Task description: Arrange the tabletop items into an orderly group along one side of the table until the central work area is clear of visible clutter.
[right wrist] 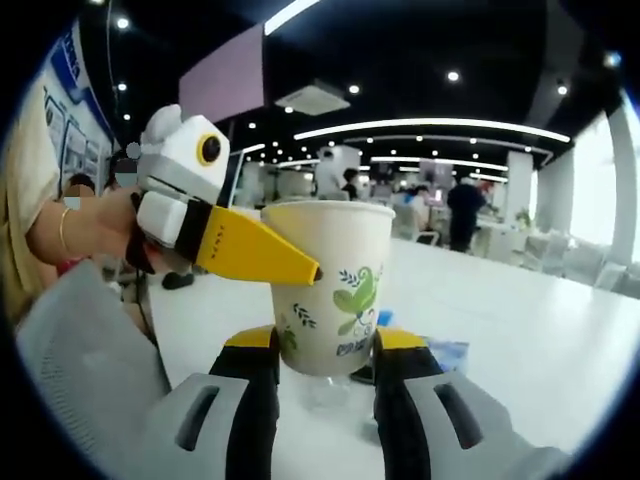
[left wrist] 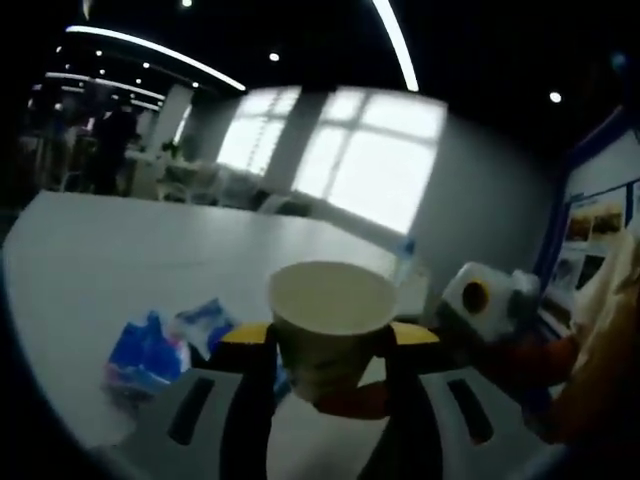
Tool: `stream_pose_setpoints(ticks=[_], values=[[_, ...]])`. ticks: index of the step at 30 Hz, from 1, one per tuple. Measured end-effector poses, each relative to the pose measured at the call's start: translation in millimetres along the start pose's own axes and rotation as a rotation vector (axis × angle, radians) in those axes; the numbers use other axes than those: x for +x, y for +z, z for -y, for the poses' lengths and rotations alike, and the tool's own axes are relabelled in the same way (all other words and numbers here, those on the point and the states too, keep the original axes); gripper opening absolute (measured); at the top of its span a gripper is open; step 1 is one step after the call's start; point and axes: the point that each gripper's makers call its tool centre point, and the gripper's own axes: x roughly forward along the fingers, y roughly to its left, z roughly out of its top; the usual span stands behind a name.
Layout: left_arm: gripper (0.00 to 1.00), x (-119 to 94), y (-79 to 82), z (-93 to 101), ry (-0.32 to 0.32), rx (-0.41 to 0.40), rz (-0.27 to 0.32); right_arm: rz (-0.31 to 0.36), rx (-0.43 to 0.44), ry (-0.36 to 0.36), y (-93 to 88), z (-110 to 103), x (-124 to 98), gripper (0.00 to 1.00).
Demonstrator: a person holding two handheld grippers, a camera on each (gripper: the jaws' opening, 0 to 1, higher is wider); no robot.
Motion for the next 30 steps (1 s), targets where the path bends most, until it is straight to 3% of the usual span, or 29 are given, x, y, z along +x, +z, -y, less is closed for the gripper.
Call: stream_pose_setpoints(ticks=[15,19,30], values=[[0.38,-1.1,3.9,1.4,-0.002,0.035,0.007,0.017,0.017,-0.006,3.3,0.6,0.1,0.39],[0.38,-1.1,0.3,-1.1,0.009,0.069,-0.020,0.014,0.056,-0.005,1.8,1.9,0.7,0.51],[0.37,-4.3,3.4,-5.3,0.016,0.088,-0.023,-0.004,0.071,0.001,-2.9,-0.9,4.9,0.80]])
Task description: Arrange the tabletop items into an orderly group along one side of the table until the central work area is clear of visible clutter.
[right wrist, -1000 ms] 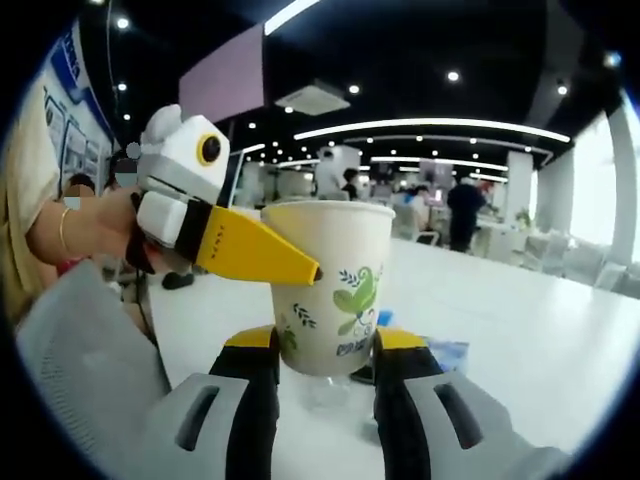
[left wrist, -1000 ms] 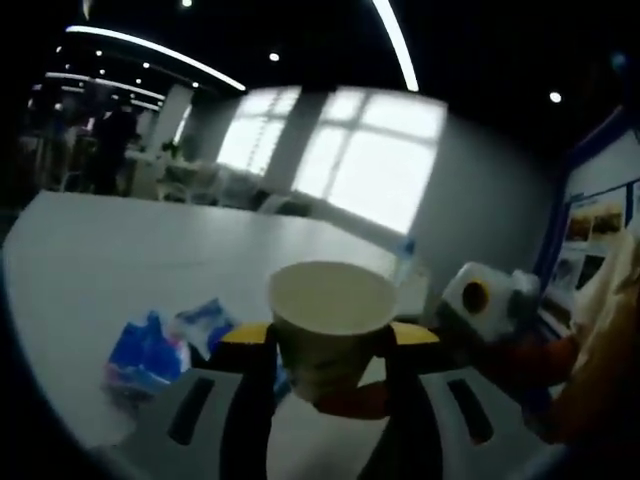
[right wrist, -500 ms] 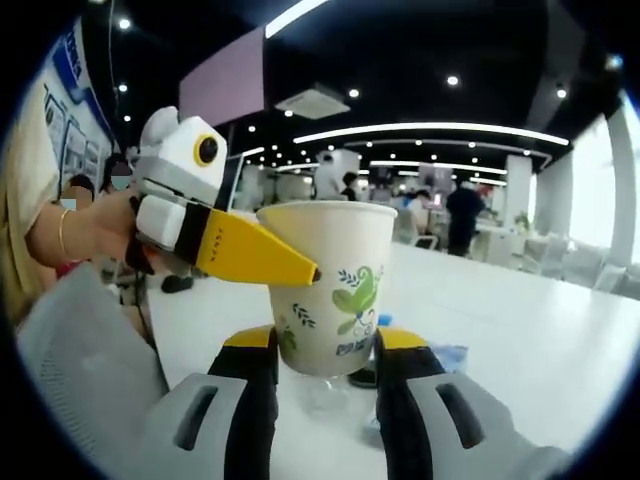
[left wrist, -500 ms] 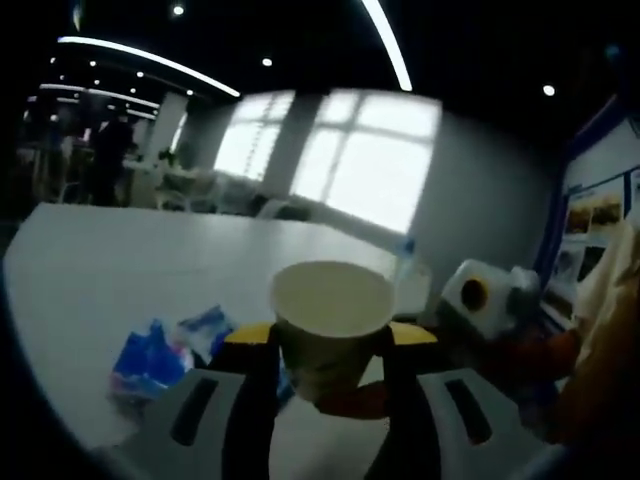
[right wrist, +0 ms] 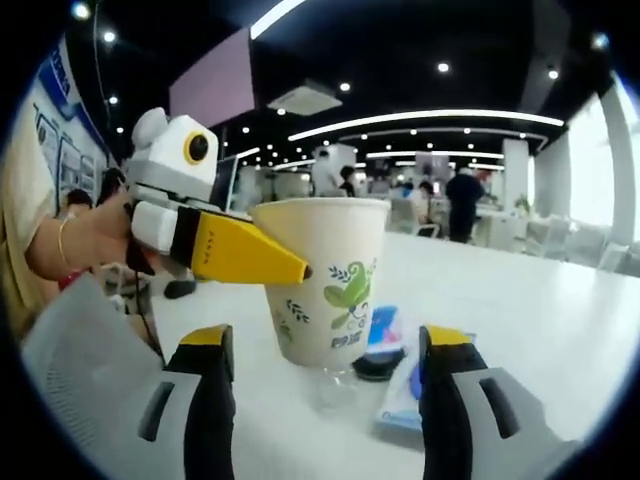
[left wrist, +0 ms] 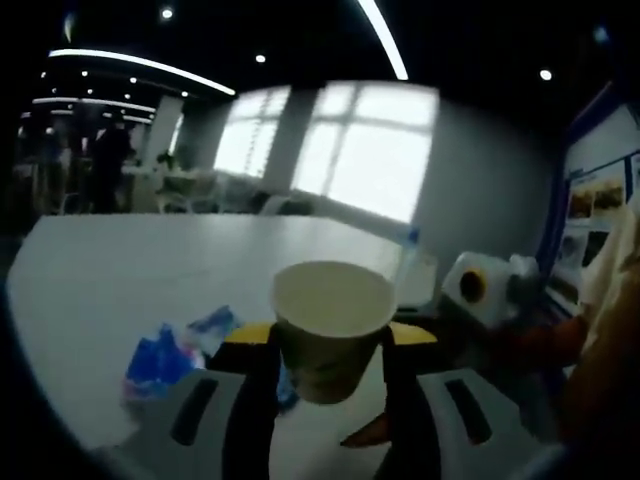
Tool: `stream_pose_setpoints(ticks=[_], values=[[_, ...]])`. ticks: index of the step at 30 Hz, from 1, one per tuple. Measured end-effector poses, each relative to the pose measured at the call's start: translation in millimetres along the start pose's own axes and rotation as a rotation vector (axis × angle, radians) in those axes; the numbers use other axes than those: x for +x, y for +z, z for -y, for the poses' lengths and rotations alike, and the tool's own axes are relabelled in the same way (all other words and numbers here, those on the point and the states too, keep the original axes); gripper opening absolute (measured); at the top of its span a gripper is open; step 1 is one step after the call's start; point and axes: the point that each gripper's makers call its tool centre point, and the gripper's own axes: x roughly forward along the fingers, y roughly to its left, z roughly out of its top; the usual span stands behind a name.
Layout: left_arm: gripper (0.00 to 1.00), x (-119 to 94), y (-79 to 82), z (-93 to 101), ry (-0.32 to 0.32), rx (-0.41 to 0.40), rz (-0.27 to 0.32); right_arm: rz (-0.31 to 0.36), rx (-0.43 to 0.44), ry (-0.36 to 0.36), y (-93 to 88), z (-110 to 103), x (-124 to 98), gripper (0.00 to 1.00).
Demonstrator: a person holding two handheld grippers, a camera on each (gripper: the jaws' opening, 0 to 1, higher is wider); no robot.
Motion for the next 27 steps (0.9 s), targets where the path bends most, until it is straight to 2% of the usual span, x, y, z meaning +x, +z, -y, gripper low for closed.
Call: stream_pose_setpoints(ticks=[12,21,27], values=[[0.37,-12,15.1,-26.8,0.061,0.044,0.019,-0.016,-0.011,0.003,-4.6,-3,3,0.98],[0.37,-20,21.9,-52.1,0.121,0.058,0.032,-0.034,0.002,0.005,-9.5,-3,4,0.99],[0.37,-27,28.2,-76.6,0.174,0.086,0.035,-0.049,-0.003,0.006,-13.1,-2,5,0.99]])
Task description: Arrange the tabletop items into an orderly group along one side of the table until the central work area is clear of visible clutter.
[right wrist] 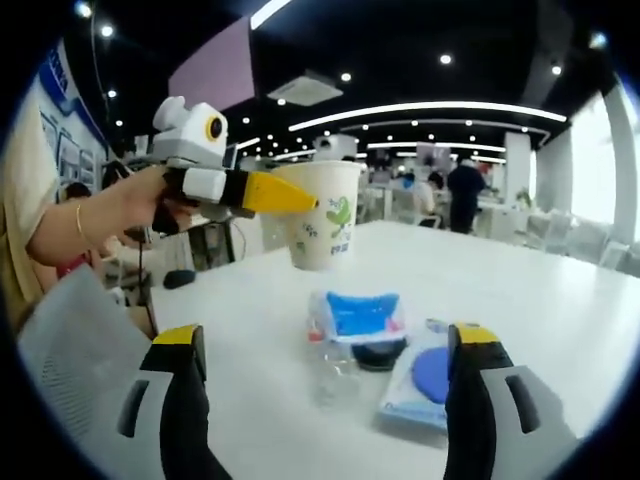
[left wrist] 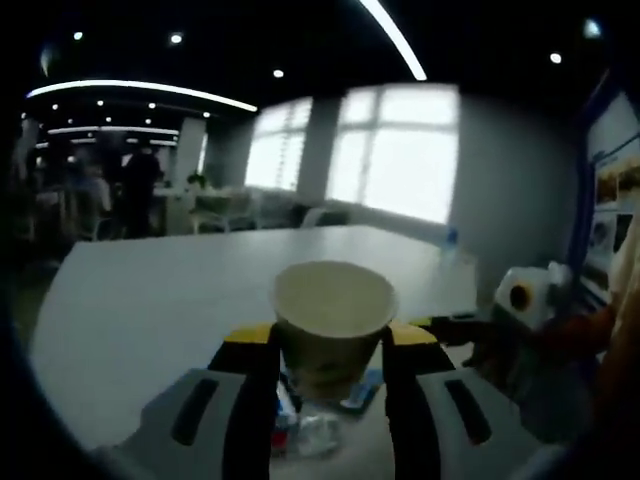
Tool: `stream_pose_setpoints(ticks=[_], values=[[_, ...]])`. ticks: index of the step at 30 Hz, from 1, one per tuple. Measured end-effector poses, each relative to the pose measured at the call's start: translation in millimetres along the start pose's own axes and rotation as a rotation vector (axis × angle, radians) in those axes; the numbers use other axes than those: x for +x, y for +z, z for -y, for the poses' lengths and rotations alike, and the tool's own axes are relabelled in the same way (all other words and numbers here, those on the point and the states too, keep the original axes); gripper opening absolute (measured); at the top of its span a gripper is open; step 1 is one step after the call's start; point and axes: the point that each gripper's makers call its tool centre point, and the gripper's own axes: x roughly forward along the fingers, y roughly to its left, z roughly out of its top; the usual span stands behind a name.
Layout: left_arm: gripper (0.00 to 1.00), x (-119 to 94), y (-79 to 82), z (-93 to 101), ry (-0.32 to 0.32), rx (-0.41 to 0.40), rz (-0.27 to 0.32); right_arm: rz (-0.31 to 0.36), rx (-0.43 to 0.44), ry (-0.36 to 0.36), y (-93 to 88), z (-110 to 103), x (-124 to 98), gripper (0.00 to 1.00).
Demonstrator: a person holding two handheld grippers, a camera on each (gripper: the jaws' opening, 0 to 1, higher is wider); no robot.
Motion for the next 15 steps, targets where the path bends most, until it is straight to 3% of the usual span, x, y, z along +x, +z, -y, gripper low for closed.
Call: stream_pose_setpoints(ticks=[15], values=[[0.37,5,7.8,-59.6,0.085,0.044,0.007,-0.051,0.028,-0.020,-14.8,6,4,0.99]])
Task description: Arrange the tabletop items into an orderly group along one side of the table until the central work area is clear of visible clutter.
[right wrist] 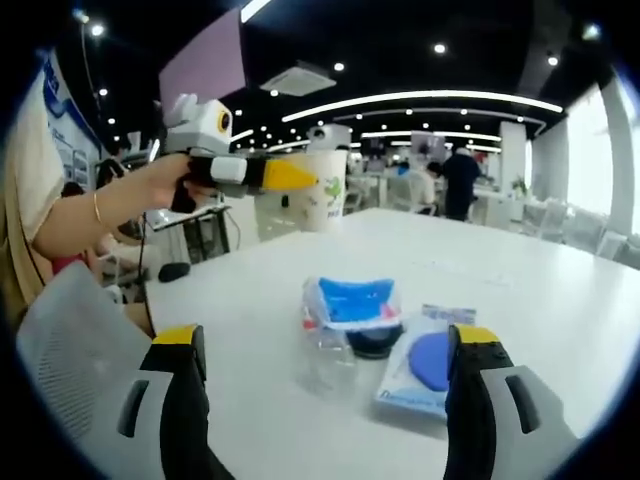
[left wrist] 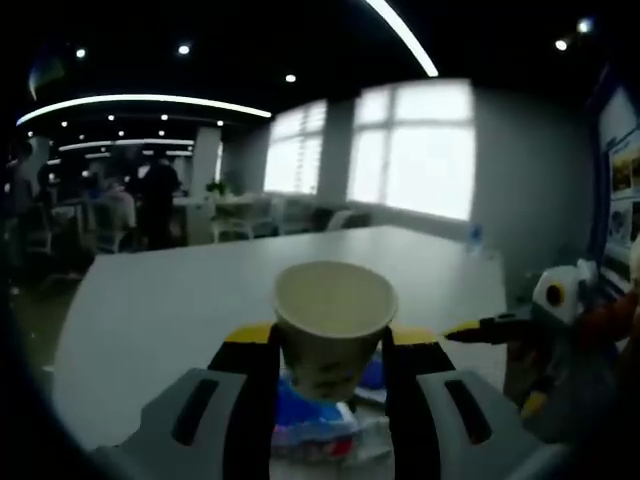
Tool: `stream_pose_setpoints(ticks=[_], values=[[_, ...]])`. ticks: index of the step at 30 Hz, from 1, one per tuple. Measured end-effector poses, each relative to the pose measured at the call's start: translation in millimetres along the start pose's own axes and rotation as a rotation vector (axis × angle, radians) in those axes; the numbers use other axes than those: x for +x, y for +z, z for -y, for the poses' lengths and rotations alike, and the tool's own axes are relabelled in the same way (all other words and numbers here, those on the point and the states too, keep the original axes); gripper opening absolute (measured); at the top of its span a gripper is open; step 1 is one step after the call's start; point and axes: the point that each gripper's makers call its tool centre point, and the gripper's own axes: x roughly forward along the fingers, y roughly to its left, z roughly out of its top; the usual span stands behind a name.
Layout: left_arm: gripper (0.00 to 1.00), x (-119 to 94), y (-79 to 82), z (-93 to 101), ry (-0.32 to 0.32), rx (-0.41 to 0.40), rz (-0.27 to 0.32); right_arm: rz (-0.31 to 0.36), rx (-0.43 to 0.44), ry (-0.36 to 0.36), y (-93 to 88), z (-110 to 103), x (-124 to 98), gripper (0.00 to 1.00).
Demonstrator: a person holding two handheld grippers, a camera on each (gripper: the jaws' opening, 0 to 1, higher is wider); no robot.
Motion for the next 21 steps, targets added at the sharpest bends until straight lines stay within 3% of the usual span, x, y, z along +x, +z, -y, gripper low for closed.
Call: stream_pose_setpoints(ticks=[21], values=[[0.38,48,-26.5,-82.7,0.057,0.003,-0.009,-0.108,0.059,-0.042,-31.1,14,2,0.99]])
